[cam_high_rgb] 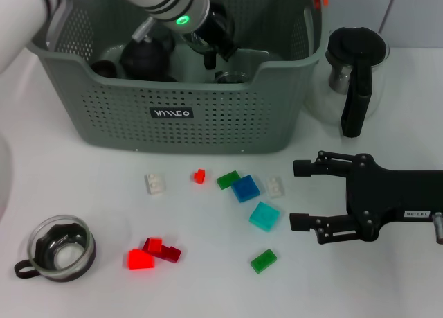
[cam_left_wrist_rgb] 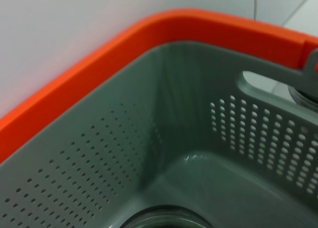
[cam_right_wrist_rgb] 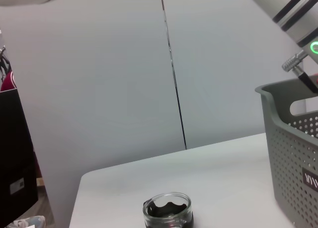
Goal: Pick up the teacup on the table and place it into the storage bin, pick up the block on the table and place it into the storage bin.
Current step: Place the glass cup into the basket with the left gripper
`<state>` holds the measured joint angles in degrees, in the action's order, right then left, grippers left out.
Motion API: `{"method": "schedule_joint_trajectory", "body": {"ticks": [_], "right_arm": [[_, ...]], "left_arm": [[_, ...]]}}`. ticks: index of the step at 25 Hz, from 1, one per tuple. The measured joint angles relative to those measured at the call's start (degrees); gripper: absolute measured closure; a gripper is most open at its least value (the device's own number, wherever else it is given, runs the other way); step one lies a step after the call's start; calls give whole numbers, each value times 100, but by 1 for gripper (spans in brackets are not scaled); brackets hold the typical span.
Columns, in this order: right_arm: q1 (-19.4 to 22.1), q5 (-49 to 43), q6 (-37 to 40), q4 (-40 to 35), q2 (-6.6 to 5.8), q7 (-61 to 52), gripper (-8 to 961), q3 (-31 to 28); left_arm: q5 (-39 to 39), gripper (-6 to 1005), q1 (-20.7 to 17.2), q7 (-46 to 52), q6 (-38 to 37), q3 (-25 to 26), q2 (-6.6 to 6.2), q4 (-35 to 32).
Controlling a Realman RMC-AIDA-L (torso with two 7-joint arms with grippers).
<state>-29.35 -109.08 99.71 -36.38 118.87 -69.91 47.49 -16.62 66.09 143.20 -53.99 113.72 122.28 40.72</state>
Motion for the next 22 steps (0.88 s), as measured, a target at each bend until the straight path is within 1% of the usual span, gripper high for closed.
{"method": "schedule_joint_trajectory", "body": {"ticks": [3,7,11,14,18,22], "right_arm": [[-1,0,-5,10,-1,4,38,21],[2,0,-7,10,-5,4,38,31],[20,1,-11,10,-14,4,39,23],[26,1,-13,9,-19,4,39,29],[27,1,-17,8,-13,4,39,44],[39,2,-23,7,-7,4,39,45]], "left_arm": [[361,965,221,198,-51,0,60,-216],[526,958,300,212,145,-1,136,-433],[545,950,244,213,442,-35,179,-528],[547,943,194,213,716,-62,179,-672],[551,935,26,152,1092,-93,179,-695],[554,926,-56,137,1251,-186,181,-724]]}}
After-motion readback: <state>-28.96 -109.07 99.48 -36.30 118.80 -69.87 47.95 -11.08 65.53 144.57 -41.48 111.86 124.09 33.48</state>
